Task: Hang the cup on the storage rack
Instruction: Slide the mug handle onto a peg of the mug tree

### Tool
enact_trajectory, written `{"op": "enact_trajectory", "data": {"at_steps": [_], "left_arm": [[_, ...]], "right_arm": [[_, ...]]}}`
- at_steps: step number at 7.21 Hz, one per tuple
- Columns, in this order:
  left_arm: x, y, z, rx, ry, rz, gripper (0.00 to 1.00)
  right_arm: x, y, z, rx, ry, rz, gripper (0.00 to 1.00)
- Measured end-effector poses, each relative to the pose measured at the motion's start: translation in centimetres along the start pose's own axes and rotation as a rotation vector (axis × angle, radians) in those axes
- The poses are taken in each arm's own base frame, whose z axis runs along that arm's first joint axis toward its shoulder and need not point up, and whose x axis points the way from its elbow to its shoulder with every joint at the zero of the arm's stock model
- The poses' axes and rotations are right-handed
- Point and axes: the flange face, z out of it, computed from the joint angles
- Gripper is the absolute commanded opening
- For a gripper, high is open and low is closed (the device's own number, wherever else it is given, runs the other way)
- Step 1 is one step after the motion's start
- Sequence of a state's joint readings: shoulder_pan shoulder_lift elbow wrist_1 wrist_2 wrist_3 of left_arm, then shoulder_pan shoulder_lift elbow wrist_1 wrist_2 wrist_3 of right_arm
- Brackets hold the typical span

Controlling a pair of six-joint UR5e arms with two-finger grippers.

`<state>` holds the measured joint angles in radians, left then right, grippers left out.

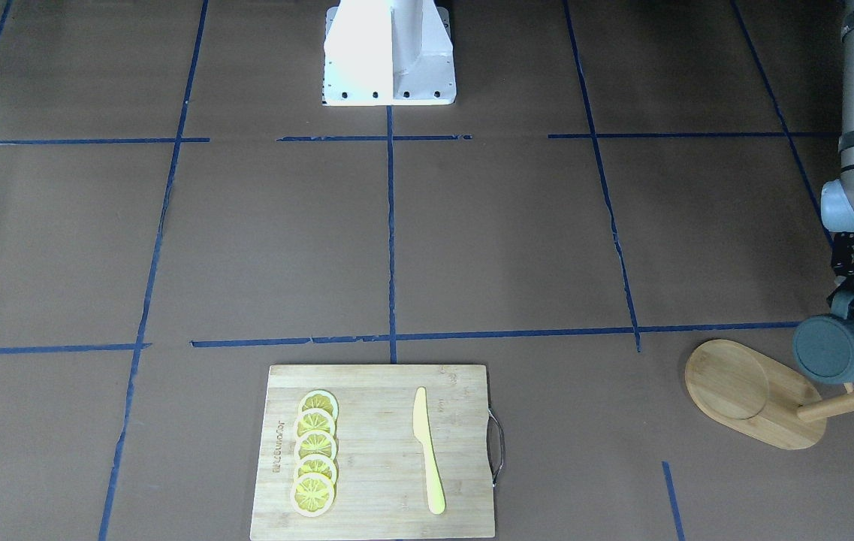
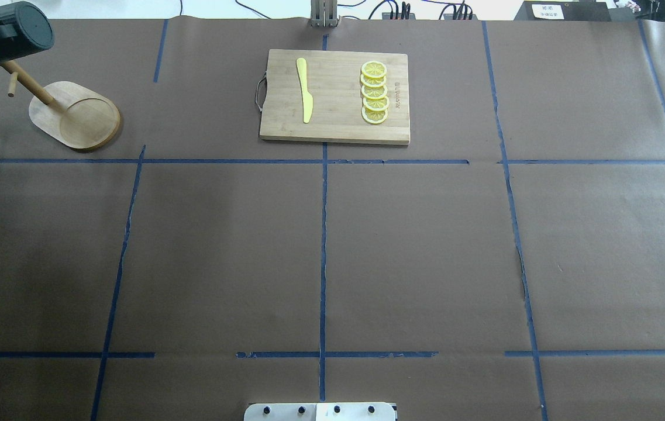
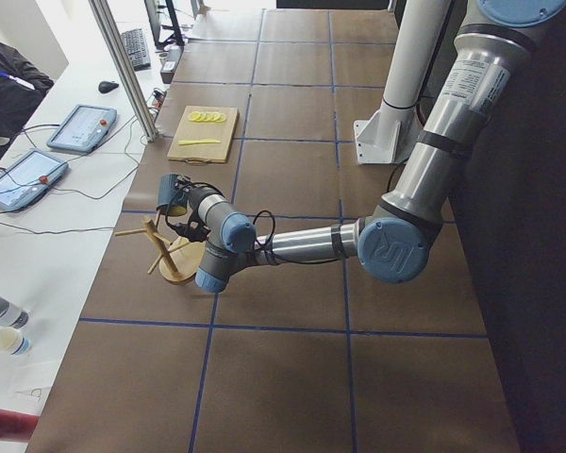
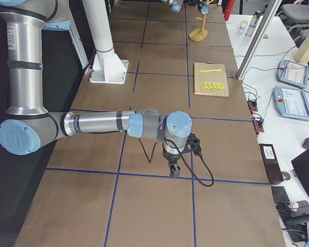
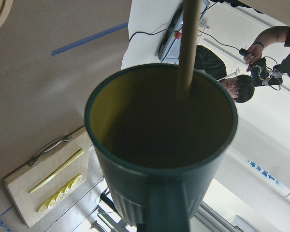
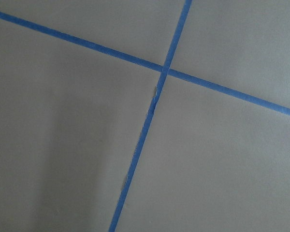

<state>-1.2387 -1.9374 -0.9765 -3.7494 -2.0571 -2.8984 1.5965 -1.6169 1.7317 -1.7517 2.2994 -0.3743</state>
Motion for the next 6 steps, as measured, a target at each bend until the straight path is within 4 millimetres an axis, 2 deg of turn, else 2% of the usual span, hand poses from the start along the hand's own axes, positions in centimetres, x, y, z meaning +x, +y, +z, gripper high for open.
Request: {"op": "enact_trajectory", "data": {"at_steps": [6], "left_arm": [[0.0,-2.6,-1.2,0.061,0.009,0.02,0.02]], "right_arm": [[0.0,0.2,-0.3,0.006,0.003,0.002,1.0]]}}
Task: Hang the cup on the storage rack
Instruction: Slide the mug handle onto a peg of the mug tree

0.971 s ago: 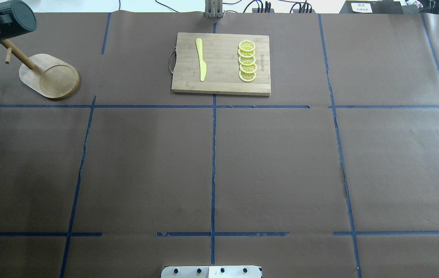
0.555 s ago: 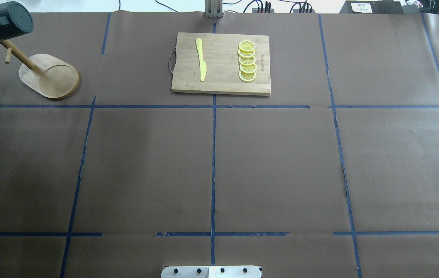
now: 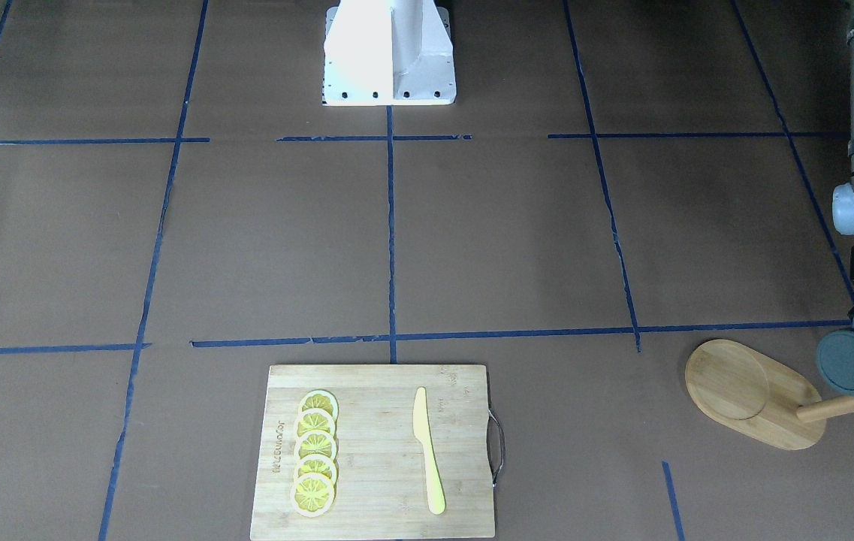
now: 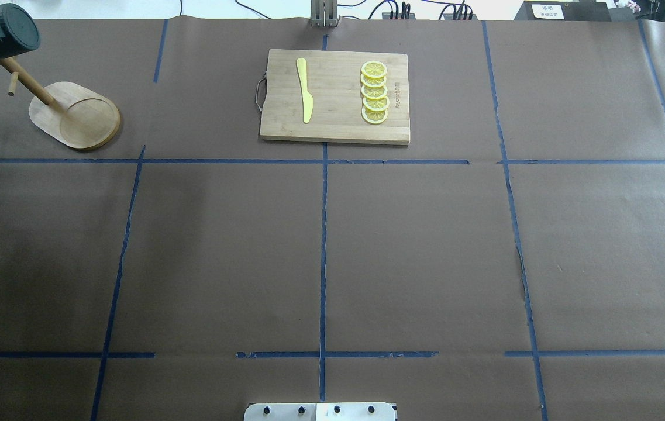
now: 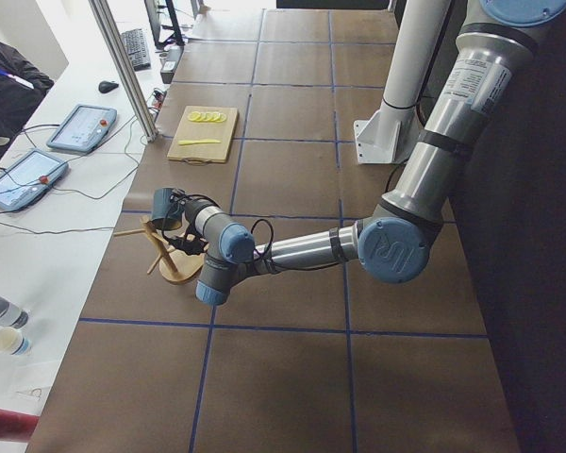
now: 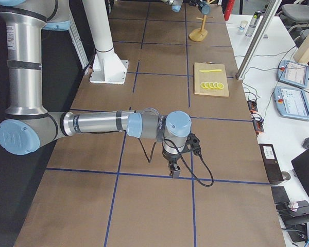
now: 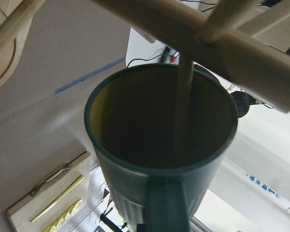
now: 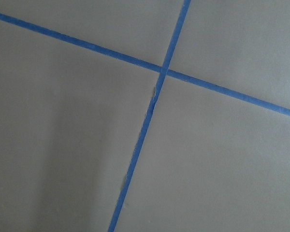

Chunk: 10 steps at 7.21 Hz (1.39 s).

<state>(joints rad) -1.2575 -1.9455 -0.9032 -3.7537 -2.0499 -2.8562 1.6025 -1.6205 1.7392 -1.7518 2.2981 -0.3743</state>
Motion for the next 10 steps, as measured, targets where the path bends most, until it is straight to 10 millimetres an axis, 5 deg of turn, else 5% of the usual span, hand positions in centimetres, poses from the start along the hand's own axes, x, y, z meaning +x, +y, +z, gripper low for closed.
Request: {"op": "enact_trajectory", "data": {"at_steps": [1,2,7,10], "left_arm": [[-0.1,-0.4,-0.1,0.009,-0.001,0.001,0.19],[-0.2,-0.8,-0.2,0.018,-0.003,0.0,0.99],[-0.4,-1.1,-0.1,0.025,-0.009,0.013,1.0],[0.3,1.1,-0.5,-0.037,-0.038,0.093,1.0]], "right_arm": [[0.0,0.0,-0.1,0.002,0.001,0.001,1.0],[0.0,0.0,-0.1,0.003,0.001,0.001,1.0],[-0.1,0.1,-0.4,0.007,0.003,0.0,1.0],[-0.1,0.1,-0.3,0.007,0.002,0.001,1.0]]}}
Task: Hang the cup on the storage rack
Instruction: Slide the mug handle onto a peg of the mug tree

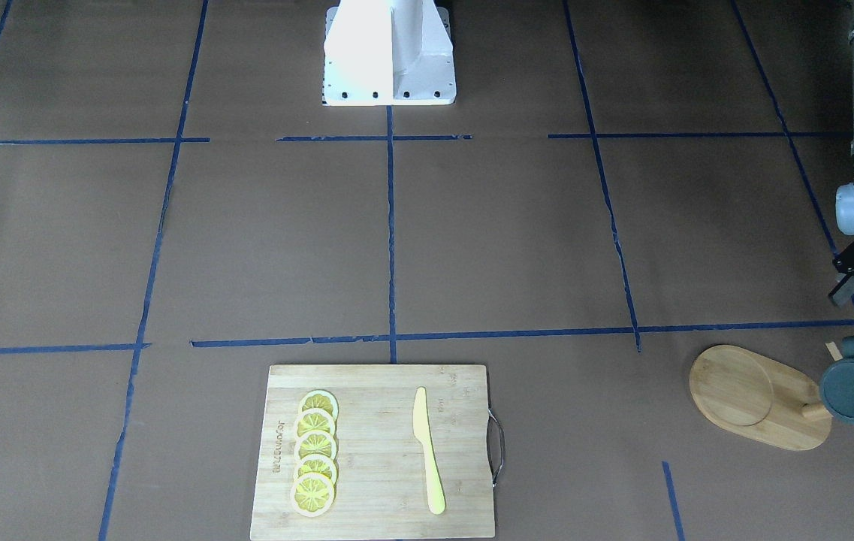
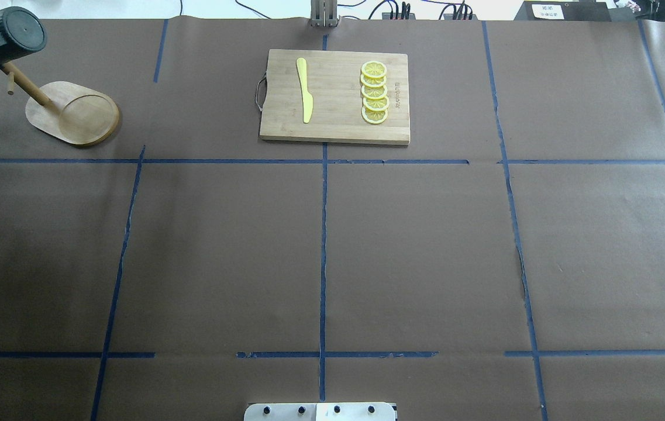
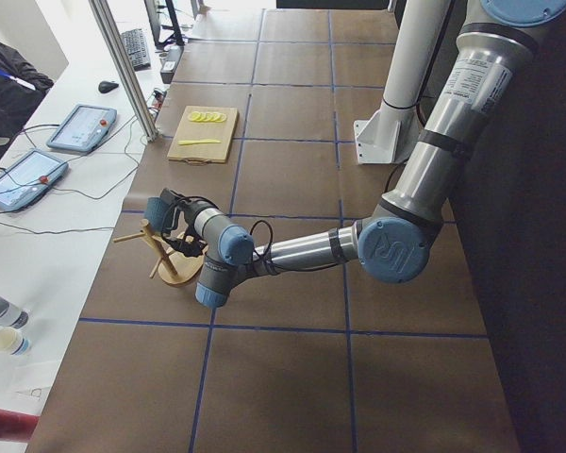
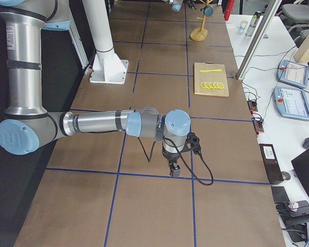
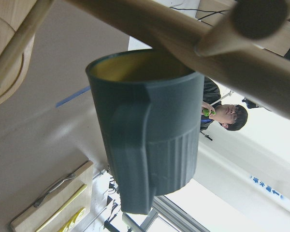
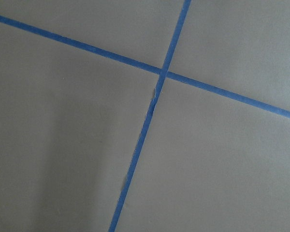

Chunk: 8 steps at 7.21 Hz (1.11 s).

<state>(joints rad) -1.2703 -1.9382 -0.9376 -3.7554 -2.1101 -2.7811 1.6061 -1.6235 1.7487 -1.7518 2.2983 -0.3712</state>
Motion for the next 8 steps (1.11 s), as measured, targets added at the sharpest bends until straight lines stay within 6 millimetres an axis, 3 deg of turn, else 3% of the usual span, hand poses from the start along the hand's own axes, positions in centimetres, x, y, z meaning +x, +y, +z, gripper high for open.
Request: {"op": "enact_trajectory", "data": {"at_steps": [3,6,8], "left_arm": [[-0.8,2.4,-3.6,-0.098,-0.133,0.298,1.0],[-1.2,0.6,-9.4,-0.157,-0.343,0.732,1.0],[-2.5,-1.1,-11.6,-0.164,-0.406,0.936,1.0]], "right_arm": [[0.0,0.1,0.1,-0.001,-0.002,0.002,1.0],[0.1,0.3,0.2,-0.003,-0.005,0.006,1.0],[0.1,0.3,0.3,-0.004,-0.006,0.007,1.0]]}}
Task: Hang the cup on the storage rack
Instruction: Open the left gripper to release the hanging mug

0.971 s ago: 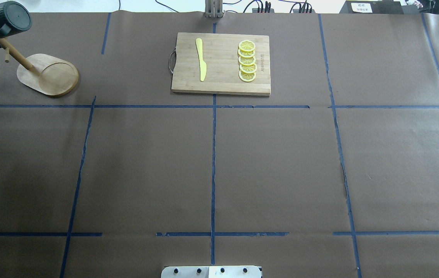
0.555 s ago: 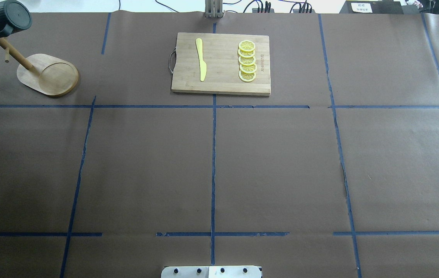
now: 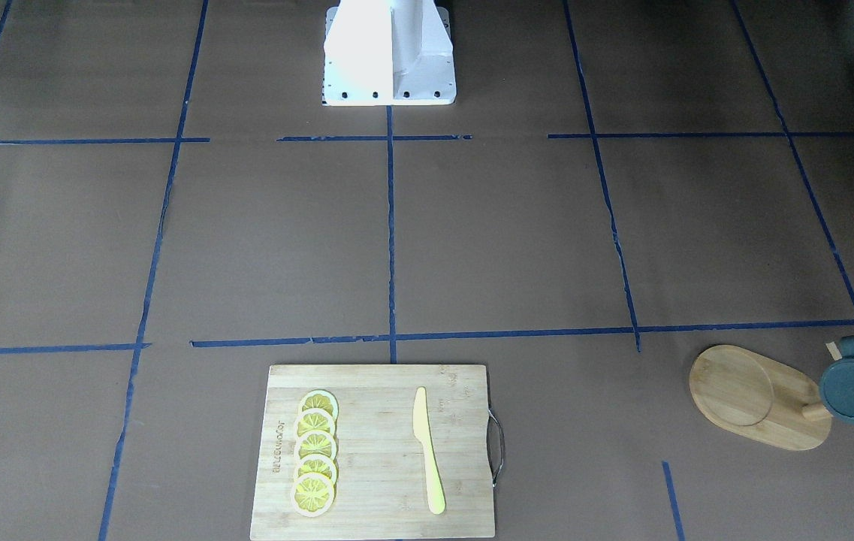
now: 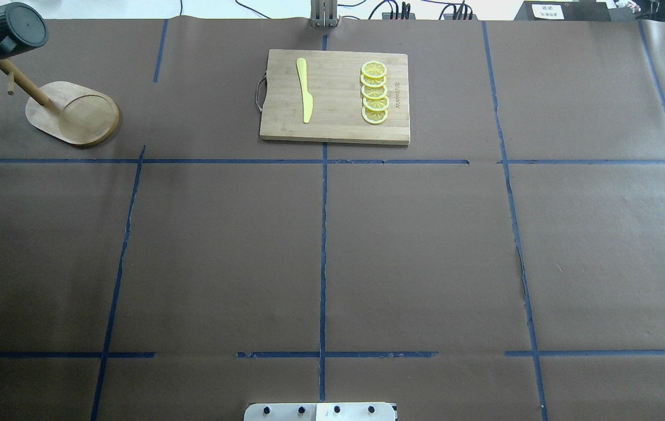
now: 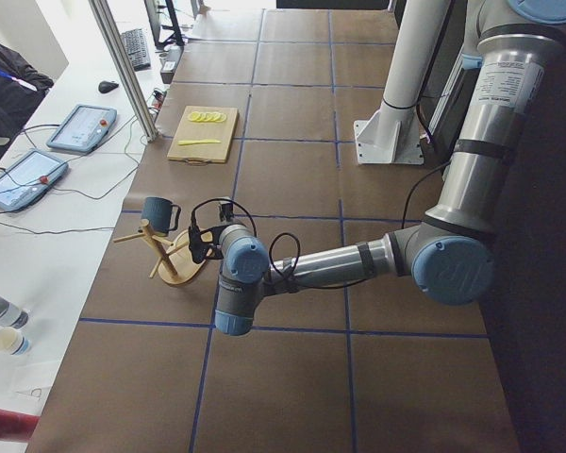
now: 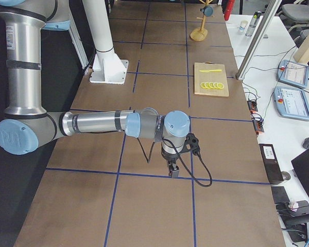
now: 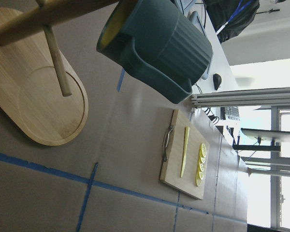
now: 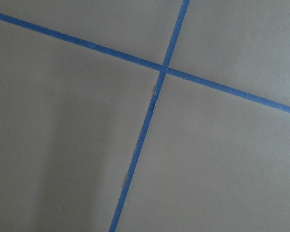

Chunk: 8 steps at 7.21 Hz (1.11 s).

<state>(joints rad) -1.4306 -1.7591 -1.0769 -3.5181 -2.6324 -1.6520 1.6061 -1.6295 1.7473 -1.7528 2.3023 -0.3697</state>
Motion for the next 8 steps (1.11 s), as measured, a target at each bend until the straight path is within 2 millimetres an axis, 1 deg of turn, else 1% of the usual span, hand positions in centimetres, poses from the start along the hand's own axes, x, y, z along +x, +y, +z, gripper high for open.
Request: {"op": "enact_trajectory", "data": {"at_steps": [2,4,6,8], "left_arm": [[-3.1,0.3,-0.6,-0.009,-0.1,0.195,1.0],[-5.3,0.1,-0.8,-0.025,-0.179,0.323,1.0],[-7.0,-1.5,-1.2,-0.024,-0.279,0.462,1.0],[-9.2,-3.6,-1.5,-0.034,-0.435,0.624,1.0]], "right_arm": [[0.0,0.0,0.0,-0.001,-0.001,0.001,1.0],[0.1,0.1,0.1,-0.002,-0.001,0.002,1.0],[0.1,0.3,0.2,-0.004,-0.003,0.004,1.0],[0.1,0.4,0.3,-0.005,-0.003,0.005,1.0]]}}
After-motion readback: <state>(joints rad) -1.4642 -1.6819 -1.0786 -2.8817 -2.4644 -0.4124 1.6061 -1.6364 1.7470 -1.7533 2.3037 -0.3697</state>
